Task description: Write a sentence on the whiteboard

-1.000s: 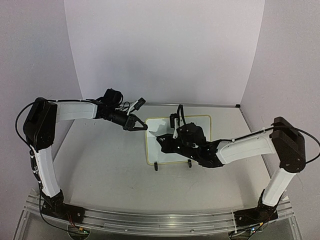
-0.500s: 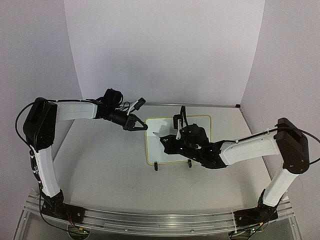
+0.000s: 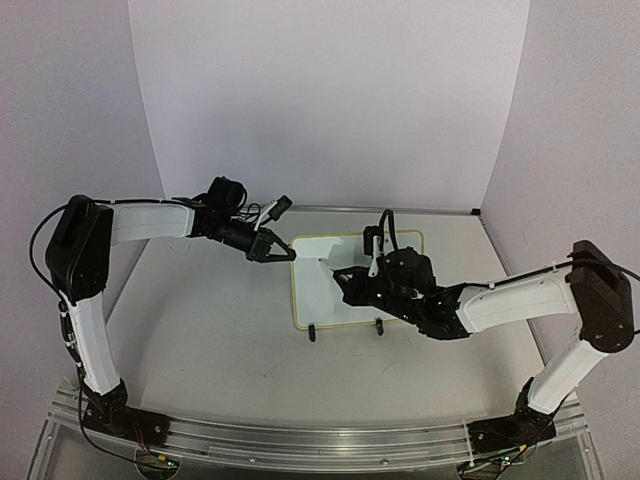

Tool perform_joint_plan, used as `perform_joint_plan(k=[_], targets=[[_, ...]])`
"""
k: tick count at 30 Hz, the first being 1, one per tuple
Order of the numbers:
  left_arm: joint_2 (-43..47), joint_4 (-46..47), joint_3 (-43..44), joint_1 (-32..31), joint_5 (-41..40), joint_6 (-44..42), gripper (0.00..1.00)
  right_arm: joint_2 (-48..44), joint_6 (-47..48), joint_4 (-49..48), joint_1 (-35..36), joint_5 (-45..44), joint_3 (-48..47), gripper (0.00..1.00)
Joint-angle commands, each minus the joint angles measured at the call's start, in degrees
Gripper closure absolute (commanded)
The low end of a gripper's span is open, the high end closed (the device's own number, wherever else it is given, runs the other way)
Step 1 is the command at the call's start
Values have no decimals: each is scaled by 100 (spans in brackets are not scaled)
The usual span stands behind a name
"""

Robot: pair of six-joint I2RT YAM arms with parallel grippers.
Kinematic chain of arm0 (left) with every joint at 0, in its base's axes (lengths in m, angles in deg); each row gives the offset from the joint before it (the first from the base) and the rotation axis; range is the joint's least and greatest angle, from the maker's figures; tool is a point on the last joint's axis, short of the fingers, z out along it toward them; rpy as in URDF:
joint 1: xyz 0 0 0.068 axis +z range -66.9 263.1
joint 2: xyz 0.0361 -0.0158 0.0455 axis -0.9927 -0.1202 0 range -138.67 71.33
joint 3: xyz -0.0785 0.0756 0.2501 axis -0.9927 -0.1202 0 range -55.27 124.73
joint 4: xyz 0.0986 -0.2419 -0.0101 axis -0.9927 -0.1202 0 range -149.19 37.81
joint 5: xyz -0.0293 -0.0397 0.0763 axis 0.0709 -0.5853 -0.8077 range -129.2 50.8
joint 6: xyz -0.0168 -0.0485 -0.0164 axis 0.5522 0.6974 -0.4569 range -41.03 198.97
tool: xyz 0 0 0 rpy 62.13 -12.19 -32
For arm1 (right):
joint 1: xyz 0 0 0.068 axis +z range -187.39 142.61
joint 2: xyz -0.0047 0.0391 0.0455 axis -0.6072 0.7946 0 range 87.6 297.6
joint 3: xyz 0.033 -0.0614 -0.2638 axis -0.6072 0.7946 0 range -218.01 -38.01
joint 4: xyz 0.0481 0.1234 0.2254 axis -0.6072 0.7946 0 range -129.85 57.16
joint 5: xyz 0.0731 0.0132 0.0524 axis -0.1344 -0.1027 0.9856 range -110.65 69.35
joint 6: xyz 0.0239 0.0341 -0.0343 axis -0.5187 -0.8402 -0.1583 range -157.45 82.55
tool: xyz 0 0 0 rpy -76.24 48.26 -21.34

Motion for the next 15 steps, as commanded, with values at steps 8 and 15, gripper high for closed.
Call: perform_joint_plan(k=[8, 15], targets=[[99, -256, 80, -65, -485, -462, 100, 273, -272, 200, -84, -298, -363, 100], [85, -258, 71, -65, -481, -474, 100, 158, -325, 284, -85, -798, -318, 100]])
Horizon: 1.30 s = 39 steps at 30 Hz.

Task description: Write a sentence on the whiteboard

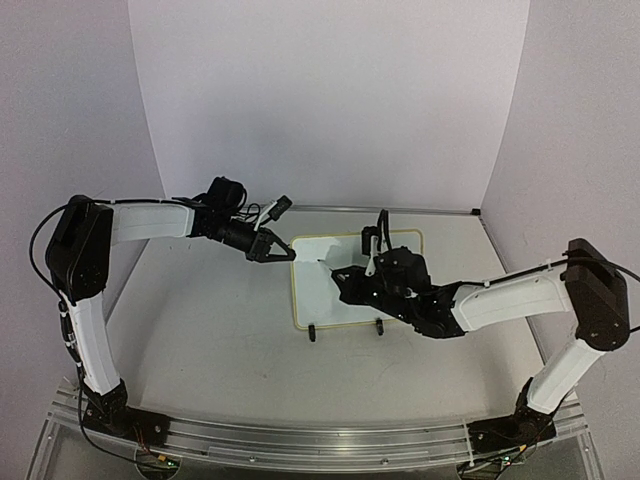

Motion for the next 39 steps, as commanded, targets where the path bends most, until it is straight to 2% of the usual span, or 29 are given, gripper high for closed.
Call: perform_joint_plan(k=[1, 15, 21, 39], targets=[[78, -234, 70, -69, -464, -459, 100, -25, -75, 160, -68, -681, -147, 100], [53, -242, 70, -68, -464, -471, 100, 157, 150, 187, -72, -721, -454, 100], [45, -241, 79, -70, -462, -467, 100, 358, 223, 323, -70, -448, -659, 100], [42, -255, 96, -73, -464, -471, 100, 532, -199, 366, -6, -174, -283, 100]])
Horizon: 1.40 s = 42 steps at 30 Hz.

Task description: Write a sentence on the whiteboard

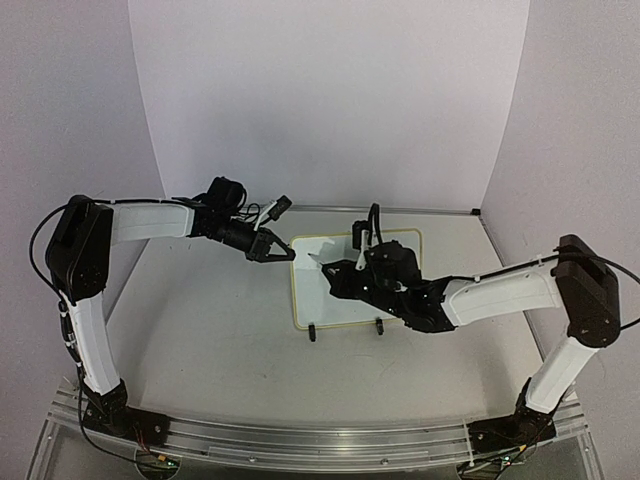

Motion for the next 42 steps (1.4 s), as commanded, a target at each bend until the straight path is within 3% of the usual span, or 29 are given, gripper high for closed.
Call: perform_joint_plan(k=[1, 15, 42], targets=[[45, -255, 94, -76, -422, -515, 100, 198, -189, 342, -33, -287, 198, 100], [37, -281, 94, -75, -454, -537, 100, -193, -218, 747, -34, -943, 343, 100], [28, -326, 109, -75, -482, -580, 100, -279, -109, 733, -29, -1146, 270, 100]])
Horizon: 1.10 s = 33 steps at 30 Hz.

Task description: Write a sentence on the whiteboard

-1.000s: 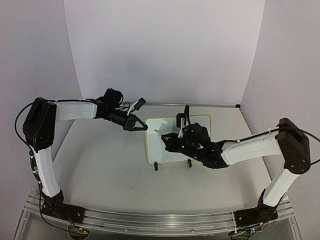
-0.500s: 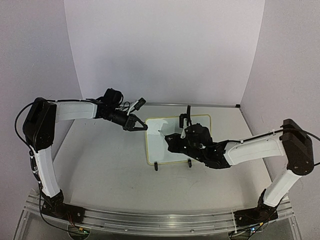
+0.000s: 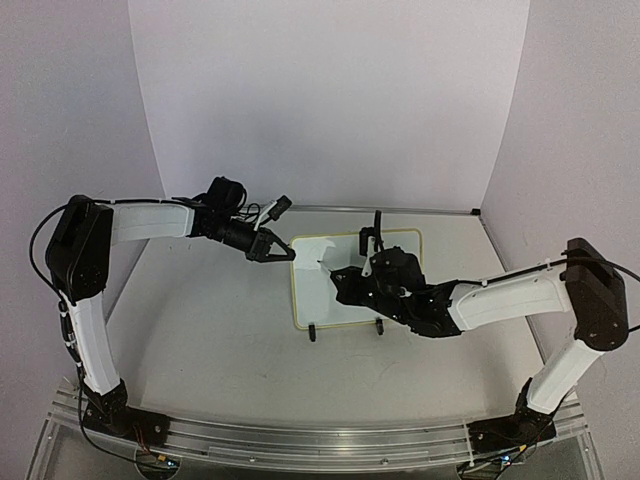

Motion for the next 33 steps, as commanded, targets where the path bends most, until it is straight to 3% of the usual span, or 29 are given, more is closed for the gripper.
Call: perform_joint_plan(k=[1, 11, 20, 26, 33], targets=[[24, -326, 110, -75, -475, -577, 100, -32, 29, 355, -132, -703, 21, 100], [-14, -316, 111, -74, -535, -562, 100, -412, 742, -175, -135, 426, 105, 100], [7, -307, 111, -80, -599, -551, 100, -1440, 918, 360, -465, 969, 489, 100], [15, -309, 103, -77, -615, -552, 100, -1476, 915, 153, -858, 1879, 739, 100], [-18, -317, 94, -75, -637, -562, 100, -1219, 904, 36, -931, 2034, 634, 100]])
